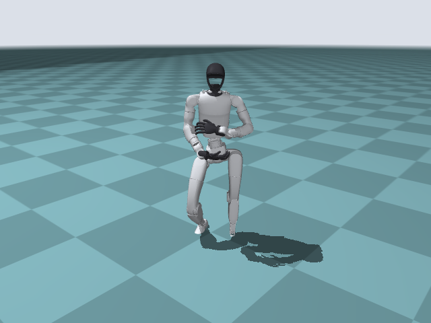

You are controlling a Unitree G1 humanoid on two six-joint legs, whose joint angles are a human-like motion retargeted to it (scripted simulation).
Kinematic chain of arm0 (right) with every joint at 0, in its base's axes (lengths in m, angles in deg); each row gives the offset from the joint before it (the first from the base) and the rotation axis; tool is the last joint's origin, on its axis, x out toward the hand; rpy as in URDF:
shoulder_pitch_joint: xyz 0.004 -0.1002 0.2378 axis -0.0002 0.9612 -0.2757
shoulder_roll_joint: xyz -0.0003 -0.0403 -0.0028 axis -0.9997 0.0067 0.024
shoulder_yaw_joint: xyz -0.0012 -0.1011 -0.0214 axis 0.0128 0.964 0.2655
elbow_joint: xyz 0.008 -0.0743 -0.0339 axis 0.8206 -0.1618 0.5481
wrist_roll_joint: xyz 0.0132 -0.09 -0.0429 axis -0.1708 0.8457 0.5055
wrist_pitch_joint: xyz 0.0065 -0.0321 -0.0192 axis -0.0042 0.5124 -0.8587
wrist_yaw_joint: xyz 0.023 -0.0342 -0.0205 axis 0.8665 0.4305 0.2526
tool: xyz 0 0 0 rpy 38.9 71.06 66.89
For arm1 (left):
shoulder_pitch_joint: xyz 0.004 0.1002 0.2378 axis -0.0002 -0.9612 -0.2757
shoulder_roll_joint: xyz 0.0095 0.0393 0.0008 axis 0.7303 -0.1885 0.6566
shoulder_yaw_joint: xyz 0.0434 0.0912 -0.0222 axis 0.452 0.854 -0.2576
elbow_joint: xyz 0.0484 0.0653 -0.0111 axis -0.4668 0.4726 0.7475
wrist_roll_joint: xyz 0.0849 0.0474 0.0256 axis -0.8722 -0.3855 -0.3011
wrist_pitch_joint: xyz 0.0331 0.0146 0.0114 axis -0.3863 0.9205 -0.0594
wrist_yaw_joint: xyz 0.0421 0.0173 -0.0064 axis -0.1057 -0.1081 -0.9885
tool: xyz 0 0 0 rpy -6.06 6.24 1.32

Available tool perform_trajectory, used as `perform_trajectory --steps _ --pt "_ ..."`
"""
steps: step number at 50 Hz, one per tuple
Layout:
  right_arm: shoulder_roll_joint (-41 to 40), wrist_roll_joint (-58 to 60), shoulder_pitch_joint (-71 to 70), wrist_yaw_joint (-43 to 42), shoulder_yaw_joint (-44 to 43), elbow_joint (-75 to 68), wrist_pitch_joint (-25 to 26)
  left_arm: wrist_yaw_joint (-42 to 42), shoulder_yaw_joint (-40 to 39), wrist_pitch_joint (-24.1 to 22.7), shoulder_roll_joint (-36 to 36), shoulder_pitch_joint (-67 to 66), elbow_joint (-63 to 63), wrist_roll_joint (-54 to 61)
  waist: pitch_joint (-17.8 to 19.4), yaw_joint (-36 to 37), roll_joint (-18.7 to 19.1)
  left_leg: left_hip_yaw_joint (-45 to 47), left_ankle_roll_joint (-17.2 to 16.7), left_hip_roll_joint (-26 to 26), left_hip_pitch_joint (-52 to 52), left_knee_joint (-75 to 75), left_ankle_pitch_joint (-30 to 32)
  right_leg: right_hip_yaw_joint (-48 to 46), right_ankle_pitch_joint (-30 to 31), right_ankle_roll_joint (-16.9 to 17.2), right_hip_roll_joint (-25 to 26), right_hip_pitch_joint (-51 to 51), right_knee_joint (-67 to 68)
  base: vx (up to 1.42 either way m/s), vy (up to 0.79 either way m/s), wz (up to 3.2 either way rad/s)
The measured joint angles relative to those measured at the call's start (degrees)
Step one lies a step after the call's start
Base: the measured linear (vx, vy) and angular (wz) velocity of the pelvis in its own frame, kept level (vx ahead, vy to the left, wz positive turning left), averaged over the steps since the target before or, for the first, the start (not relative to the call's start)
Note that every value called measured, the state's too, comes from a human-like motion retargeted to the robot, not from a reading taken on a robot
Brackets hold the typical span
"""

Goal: Sport exercise

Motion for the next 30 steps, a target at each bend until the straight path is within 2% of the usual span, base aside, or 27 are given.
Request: perform_trajectory --steps 10,19,30 --pt "4.48 -4.05 0.46 0.9 3.35 6.41 2.78 -1.69 -2.49 3.43 -2.98 -5.62 6.96 5.15 2.77 1.47 -1.36 -1.5 -0.94 0.95 -3.36 -0.02 0.16 -1.73 1.49 -0.71 0.49 -2.37 0.33 -0.01 0.01 0.28" --pt "8.62 2.21 -5.85 3.23 11.36 4.09 6.9 -4.59 -2.94 6.83 -4.87 -7.46 14.23 6.22 4.95 4.69 -0.3 -3.02 -1.41 0.28 -7.27 -0.16 1.18 -2.64 2.88 -1.81 -0.65 -5.77 1.52 -0.02 0.03 0.38" --pt "3.98 11.68 -8.05 3.32 13.58 4.24 6.29 1.31 -3.26 9.19 2.37 -12.16 17.85 2.26 2.72 4.64 3.11 -4.83 -1.54 -0.74 -9.75 -0.33 2.67 -2.79 5.09 -2.8 -1.54 -7.66 2.18 0.01 0.02 0.33"
